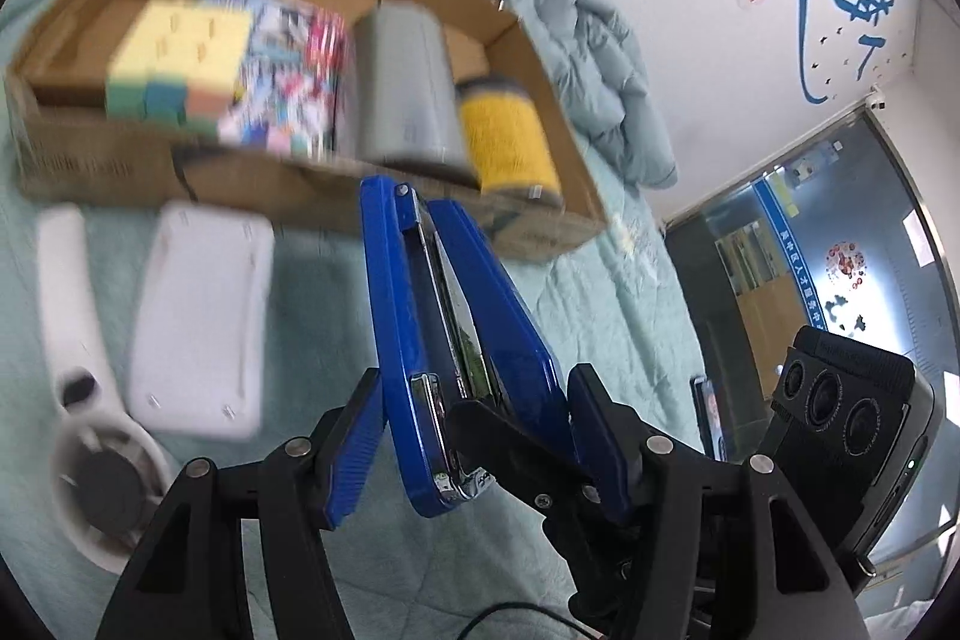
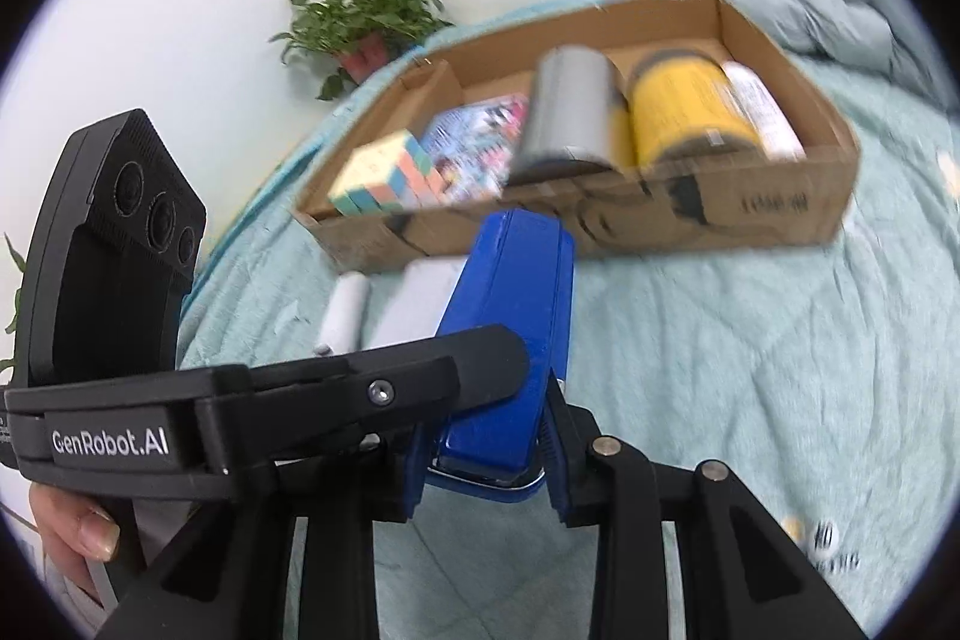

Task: Organize rigid objects
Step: 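Lift the blue stapler with the right tool and carry it over the box, then lower the stapler beside the cube and open the right tool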

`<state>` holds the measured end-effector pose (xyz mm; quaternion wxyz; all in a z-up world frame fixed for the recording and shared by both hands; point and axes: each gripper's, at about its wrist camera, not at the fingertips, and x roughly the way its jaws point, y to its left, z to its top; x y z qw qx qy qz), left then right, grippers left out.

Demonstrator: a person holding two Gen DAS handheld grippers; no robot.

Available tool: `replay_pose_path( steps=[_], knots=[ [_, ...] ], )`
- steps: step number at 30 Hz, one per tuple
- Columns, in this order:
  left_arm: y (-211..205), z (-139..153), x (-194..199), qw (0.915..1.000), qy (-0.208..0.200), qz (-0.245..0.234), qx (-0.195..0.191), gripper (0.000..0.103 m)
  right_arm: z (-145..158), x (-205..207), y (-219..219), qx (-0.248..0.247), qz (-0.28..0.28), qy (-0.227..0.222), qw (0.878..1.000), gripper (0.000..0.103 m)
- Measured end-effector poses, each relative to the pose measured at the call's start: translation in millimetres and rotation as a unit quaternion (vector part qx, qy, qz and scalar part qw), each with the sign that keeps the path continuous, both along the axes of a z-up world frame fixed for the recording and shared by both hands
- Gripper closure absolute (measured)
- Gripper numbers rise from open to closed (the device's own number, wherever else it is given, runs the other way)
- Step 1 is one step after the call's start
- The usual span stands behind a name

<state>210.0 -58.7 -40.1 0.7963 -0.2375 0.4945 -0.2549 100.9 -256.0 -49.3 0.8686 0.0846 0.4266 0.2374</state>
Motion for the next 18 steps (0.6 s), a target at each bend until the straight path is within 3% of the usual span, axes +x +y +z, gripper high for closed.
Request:
replay_pose_path(
  steps=[10,18],
  knots=[
    [37.2,48.2,32.6,0.999,-0.045,0.003,-0.005,0.045,41.4,36.1,32.3,-0.007,0.024,-0.061,0.998,0.072],
    [50.8,61.4,61.9,0.9988,-0.047,0.009,-0.005,0.045,47.2,54.3,43.9,-0.005,0.025,-0.069,0.997,0.072]
  ],
)
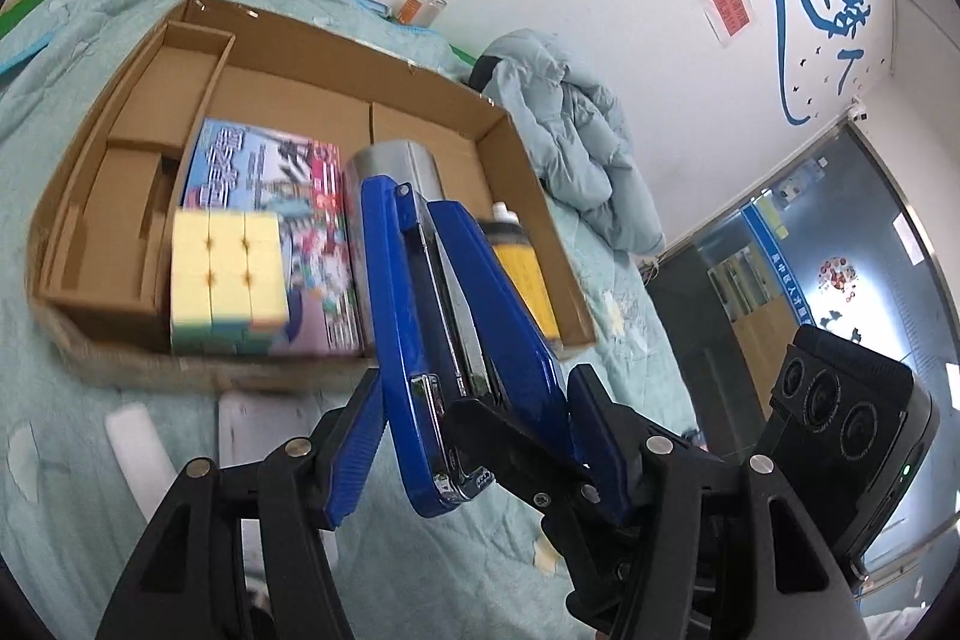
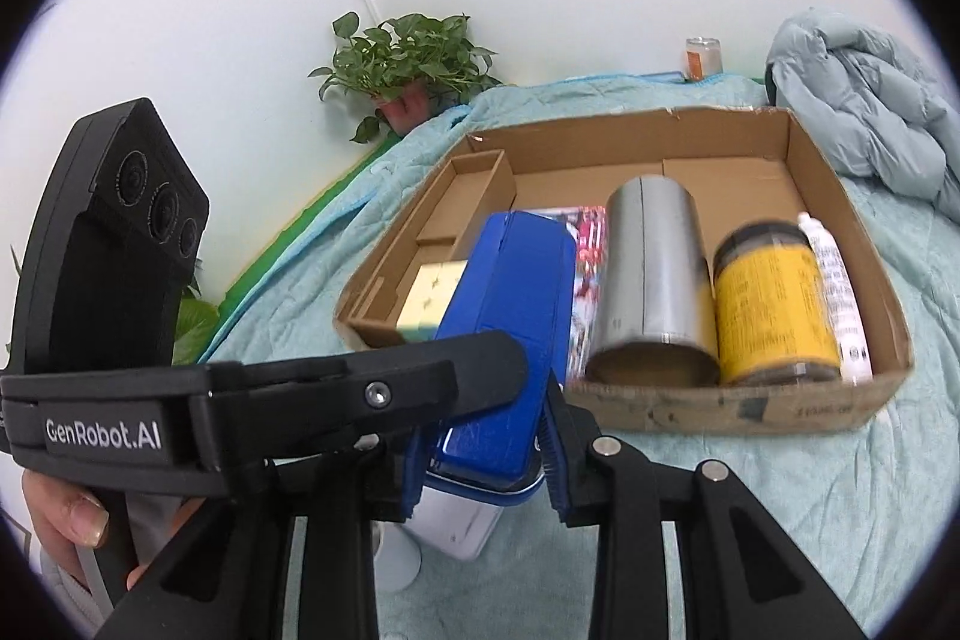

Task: Organize rigid objects
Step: 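Lower the stapler beside the cube and open the right tool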

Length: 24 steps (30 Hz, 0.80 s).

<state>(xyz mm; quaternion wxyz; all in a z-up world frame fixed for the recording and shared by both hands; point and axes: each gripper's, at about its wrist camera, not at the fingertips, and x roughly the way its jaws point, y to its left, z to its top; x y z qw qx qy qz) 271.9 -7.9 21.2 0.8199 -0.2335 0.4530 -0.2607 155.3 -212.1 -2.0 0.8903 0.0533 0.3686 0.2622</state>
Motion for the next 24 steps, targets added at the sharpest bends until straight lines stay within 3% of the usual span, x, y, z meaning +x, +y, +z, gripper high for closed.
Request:
replay_pose_path(
  steps=[5,15,17,19,21,24],
  knots=[
    [1.4,-2.2,43.6,0.9999,0.005,-0.009,0.007,0.045,3.8,29.6,9.0,-0.013,0.001,-0.011,1.0,0.072],
    [-2.9,-41.5,115.0,0.9969,0.062,-0.027,0.04,0.045,-29.2,90.8,15.0,-0.004,-0.013,0.045,0.999,0.072],
    [-4.6,-43.0,116.1,0.9965,0.055,-0.031,0.055,0.046,-36.9,94.5,14.4,-0.004,-0.017,0.057,0.998,0.072],
    [-5.6,-43.3,115.4,0.9955,0.055,-0.036,0.068,0.046,-40.5,95.0,13.6,-0.016,-0.027,0.058,0.998,0.061],
    [-3.8,-36.0,107.7,0.9962,0.034,-0.033,0.073,0.047,-44.2,94.0,10.4,-0.005,-0.02,0.066,0.998,0.061],
    [4.1,-17.9,90.3,0.9964,0.003,-0.027,0.08,0.046,-39.2,80.2,6.2,0.003,-0.007,0.043,0.999,0.061]
  ],
)
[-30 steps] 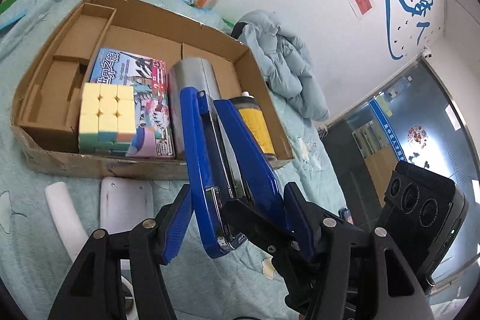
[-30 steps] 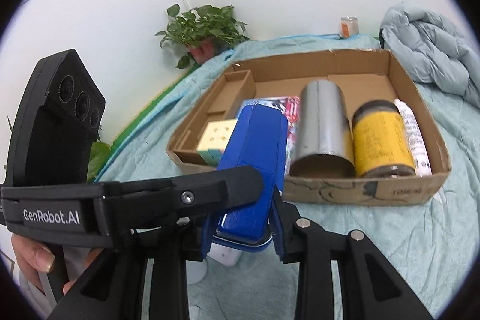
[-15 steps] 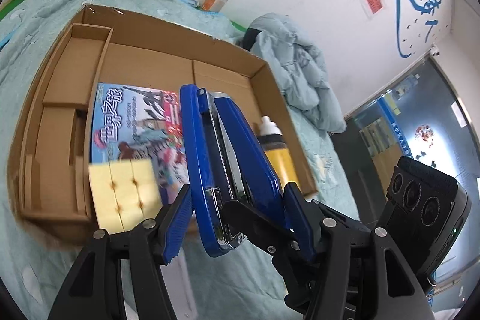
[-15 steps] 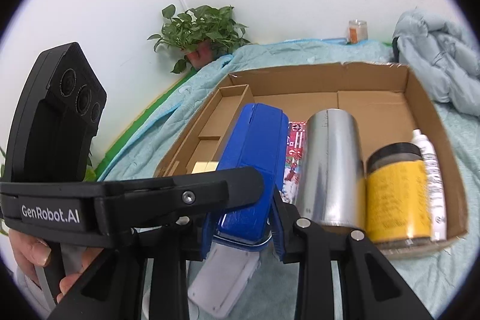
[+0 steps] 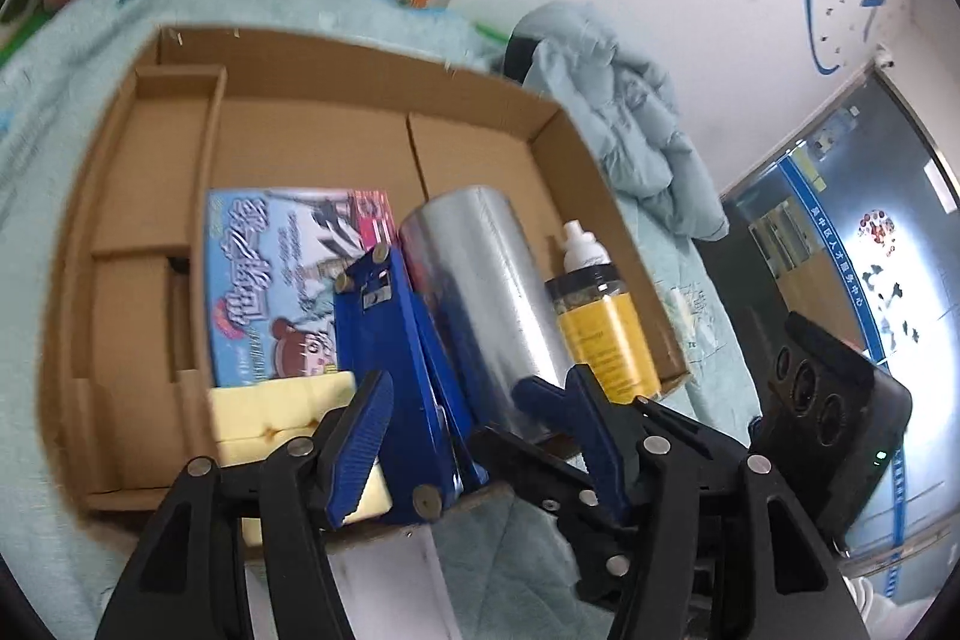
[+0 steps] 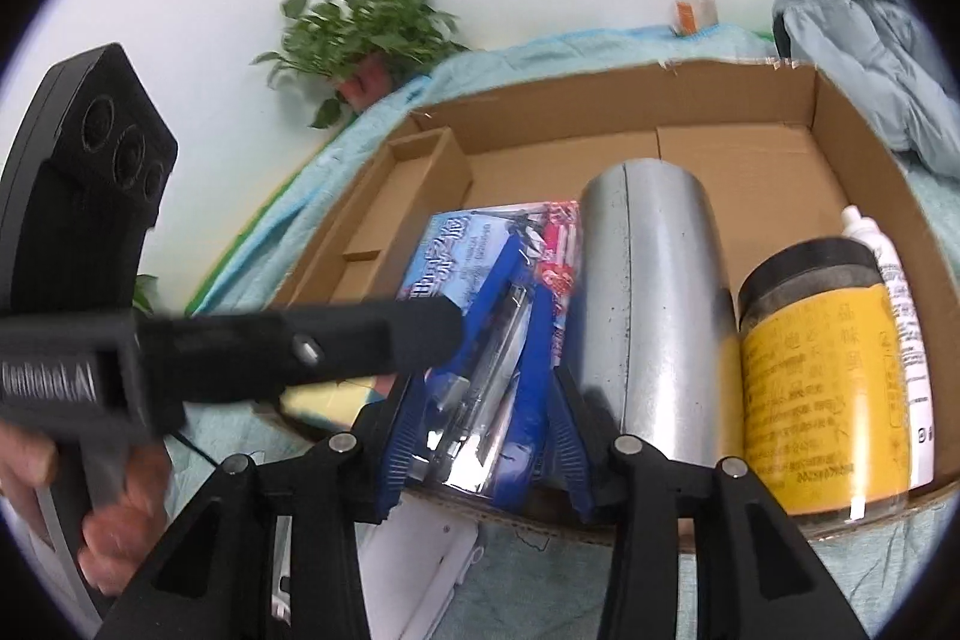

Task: Organize rigid objects
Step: 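Lower the stapler beside the cube and open the right tool, then move the right tool back to the white handheld fan and grasp it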

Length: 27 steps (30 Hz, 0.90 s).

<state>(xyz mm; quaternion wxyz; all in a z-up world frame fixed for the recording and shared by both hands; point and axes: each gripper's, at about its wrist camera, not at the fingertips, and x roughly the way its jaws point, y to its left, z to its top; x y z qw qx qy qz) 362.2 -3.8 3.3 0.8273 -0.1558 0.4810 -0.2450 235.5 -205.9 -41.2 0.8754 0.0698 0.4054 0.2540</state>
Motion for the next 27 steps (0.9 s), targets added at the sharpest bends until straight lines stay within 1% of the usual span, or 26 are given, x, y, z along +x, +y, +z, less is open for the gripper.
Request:
replay_pose_path(
  steps=[2,5,7,10,12,14,15,16,18,19,20,21,22,23,25,26,27],
  knots=[
    [8.7,10.2,-11.2,0.9998,-0.017,0.01,0.008,0.047,6.8,-9.9,-4.6,0.006,0.004,-0.014,1.0,0.061],
    [26.9,18.5,-31.3,0.9977,-0.044,0.035,0.038,0.046,19.5,-30.5,-19.8,0.011,0.001,-0.052,0.999,0.058],
    [37.0,17.5,-42.6,0.9956,-0.054,0.048,0.06,0.046,24.0,-38.6,-28.2,0.0,-0.005,-0.072,0.997,0.046],
    [55.7,6.1,-55.2,0.9937,-0.052,0.065,0.076,0.046,24.6,-42.9,-45.8,-0.018,-0.02,-0.084,0.996,0.043],
    [68.2,-10.4,-62.8,0.9933,-0.037,0.078,0.077,0.046,20.5,-41.1,-58.5,-0.036,-0.035,-0.086,0.995,0.043],
    [74.6,-24.5,-67.6,0.9931,-0.023,0.085,0.077,0.046,14.8,-37.9,-67.2,-0.046,-0.045,-0.074,0.995,0.044],
    [76.8,-32.4,-70.4,0.9924,-0.02,0.09,0.081,0.046,11.1,-39.0,-72.0,-0.039,-0.043,-0.062,0.996,0.049],
    [78.3,-36.8,-72.8,0.9922,-0.018,0.092,0.082,0.05,10.0,-40.9,-72.1,-0.037,-0.039,-0.062,0.997,0.052],
    [79.1,-40.1,-77.2,0.9913,-0.03,0.095,0.086,0.051,7.4,-44.0,-70.4,-0.051,-0.048,-0.07,0.995,0.067],
    [79.2,-40.9,-77.4,0.9911,-0.03,0.096,0.087,0.051,4.9,-42.5,-72.2,-0.052,-0.058,-0.064,0.995,0.072],
    [79.3,-41.4,-76.7,0.9908,-0.027,0.1,0.087,0.053,2.6,-40.9,-75.6,-0.049,-0.067,-0.055,0.995,0.073],
    [79.7,-42.4,-76.1,0.9904,-0.023,0.105,0.088,0.055,-1.7,-37.5,-79.7,-0.047,-0.077,-0.043,0.995,0.083],
    [80.1,-42.5,-75.6,0.9897,-0.021,0.109,0.09,0.058,-4.0,-35.9,-80.6,-0.049,-0.076,-0.037,0.995,0.087],
    [81.6,-41.7,-77.1,0.9889,-0.022,0.115,0.092,0.059,-6.0,-36.0,-78.5,-0.058,-0.071,-0.034,0.995,0.088],
    [84.0,-33.3,-78.8,0.9868,-0.037,0.127,0.093,0.059,-8.4,-40.2,-73.3,-0.074,-0.06,-0.033,0.995,0.088],
    [87.2,-27.5,-80.4,0.9851,-0.049,0.134,0.096,0.059,-7.5,-44.2,-71.8,-0.074,-0.052,-0.035,0.995,0.088],
    [93.7,-19.4,-83.3,0.9816,-0.065,0.148,0.102,0.059,-3.8,-48.5,-72.6,-0.066,-0.046,-0.04,0.996,0.087]
  ],
)
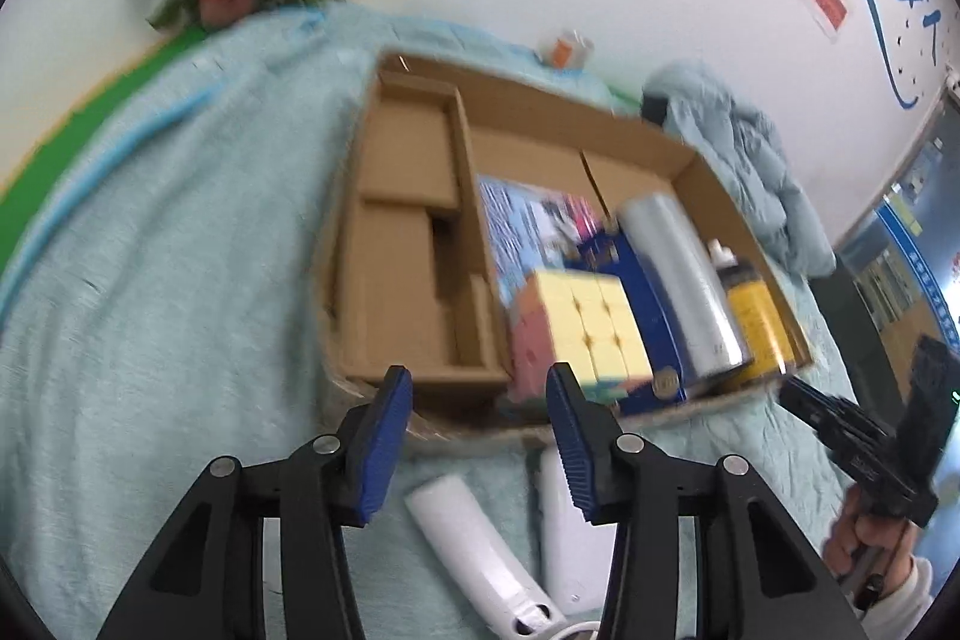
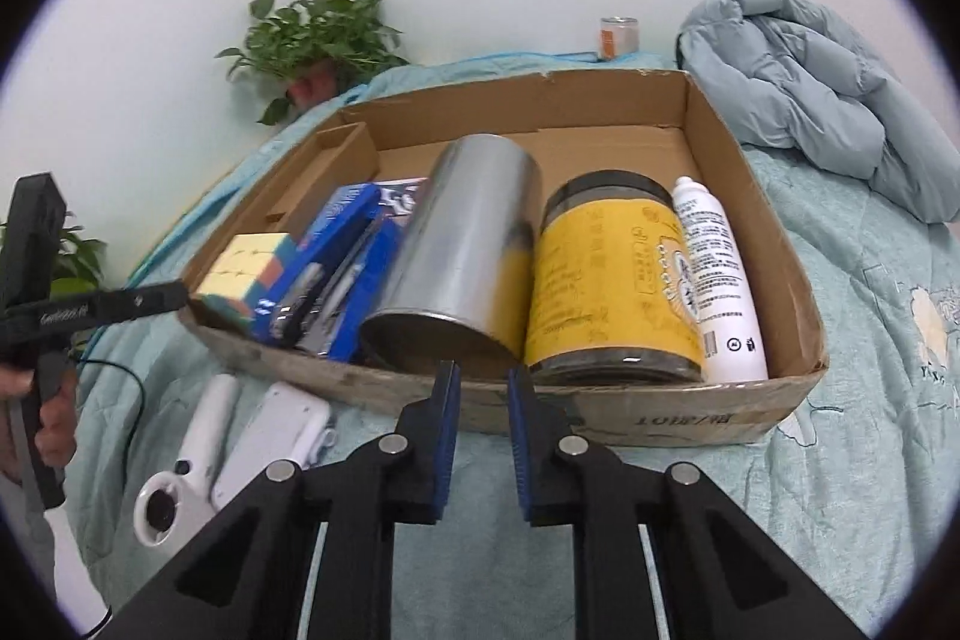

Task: Organize rigid objects
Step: 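Move the right tool back to the white handheld fan and grasp it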

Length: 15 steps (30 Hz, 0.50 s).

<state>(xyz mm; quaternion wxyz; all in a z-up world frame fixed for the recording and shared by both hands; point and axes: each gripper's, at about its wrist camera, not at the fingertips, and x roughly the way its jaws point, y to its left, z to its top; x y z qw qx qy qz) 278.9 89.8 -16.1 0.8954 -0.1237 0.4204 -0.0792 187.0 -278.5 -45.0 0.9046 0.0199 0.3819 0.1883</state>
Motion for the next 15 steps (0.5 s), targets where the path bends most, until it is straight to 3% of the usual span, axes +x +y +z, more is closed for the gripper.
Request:
replay_pose_path(
  steps=[2,4,5,10,12,15],
  knots=[
    [13.0,10.6,-2.6,0.9995,-0.02,0.021,0.012,0.048,12.6,-8.9,-10.0,0.02,-0.001,-0.027,0.999,0.082],
    [24.0,13.8,0.9,0.9989,-0.018,0.038,0.021,0.046,24.9,-9.7,-26.9,0.015,-0.026,-0.047,0.998,0.038],
    [29.2,12.8,3.9,0.9986,-0.01,0.046,0.025,0.046,29.2,-6.9,-37.0,0.009,-0.043,-0.053,0.998,0.033],
    [22.9,8.8,1.7,0.998,-0.007,0.036,0.051,0.045,28.4,10.0,-69.6,-0.014,-0.075,-0.016,0.997,0.032],
    [19.6,4.4,2.1,0.9973,-0.003,0.04,0.062,0.032,26.5,9.0,-68.1,-0.025,-0.061,-0.029,0.997,0.032],
    [27.6,-5.4,12.1,0.997,0.014,0.06,0.046,0.031,21.7,28.1,-86.4,-0.038,-0.111,-0.032,0.993,0.037]
  ],
)
